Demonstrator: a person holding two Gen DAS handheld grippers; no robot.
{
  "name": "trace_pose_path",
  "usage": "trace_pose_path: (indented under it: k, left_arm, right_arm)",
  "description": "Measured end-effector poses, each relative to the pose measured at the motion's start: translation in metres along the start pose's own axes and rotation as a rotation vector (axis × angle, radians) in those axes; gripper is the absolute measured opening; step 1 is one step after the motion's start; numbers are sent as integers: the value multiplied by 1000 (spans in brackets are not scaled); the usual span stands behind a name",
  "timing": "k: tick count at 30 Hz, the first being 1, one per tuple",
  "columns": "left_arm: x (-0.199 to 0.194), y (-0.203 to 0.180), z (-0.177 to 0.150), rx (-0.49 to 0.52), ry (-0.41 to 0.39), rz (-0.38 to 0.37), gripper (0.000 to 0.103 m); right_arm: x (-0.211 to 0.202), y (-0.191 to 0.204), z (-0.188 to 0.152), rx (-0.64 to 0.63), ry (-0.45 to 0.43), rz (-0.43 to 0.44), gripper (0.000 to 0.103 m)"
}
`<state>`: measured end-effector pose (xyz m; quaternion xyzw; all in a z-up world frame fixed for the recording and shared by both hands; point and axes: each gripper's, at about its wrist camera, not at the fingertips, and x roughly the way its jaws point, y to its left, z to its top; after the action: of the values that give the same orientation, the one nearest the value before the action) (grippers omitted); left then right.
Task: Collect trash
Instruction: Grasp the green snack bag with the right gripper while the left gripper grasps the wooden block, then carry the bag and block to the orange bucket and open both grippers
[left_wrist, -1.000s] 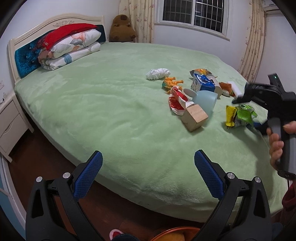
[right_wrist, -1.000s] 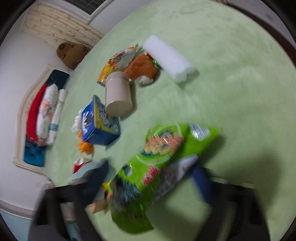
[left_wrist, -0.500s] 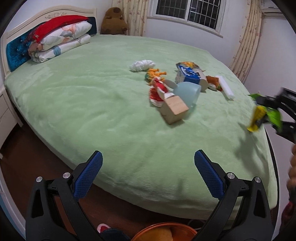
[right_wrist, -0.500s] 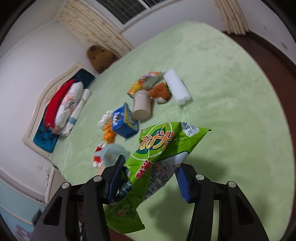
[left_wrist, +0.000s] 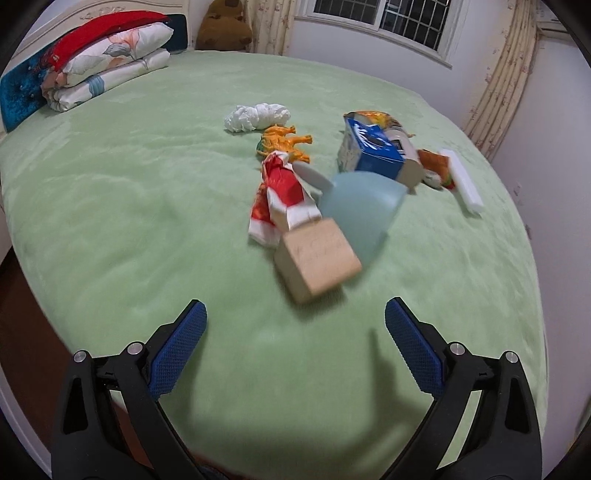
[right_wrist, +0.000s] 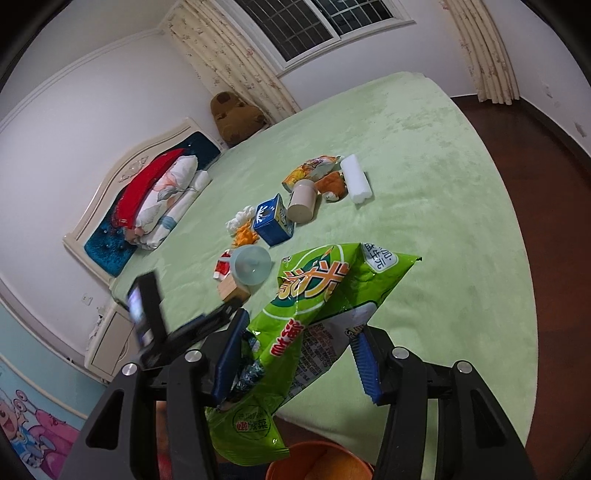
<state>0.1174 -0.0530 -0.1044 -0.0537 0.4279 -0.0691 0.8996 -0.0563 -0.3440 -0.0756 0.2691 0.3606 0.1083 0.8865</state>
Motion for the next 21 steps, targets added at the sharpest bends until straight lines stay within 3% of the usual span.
trace_pose_path:
  k: [1, 4, 7, 11, 21]
  left_arm:
    - [5, -1, 4, 8, 4, 19, 93]
    - [17, -3, 12, 44, 21, 40, 71]
    - [24, -9, 17, 92, 26, 63, 65]
    - [24, -19, 18, 149, 13, 66, 48]
    - [-5, -9, 8, 165, -30, 2, 48]
  right_arm:
    - [-2, -1, 0, 4, -3, 2, 53]
    - [-6, -5, 2, 11, -12, 10, 54]
    - [-6, -8, 2, 22, -16, 19, 54]
    - [-6, -8, 0, 11, -24, 12, 54]
    - [-5, -6, -4, 6, -17, 8, 54]
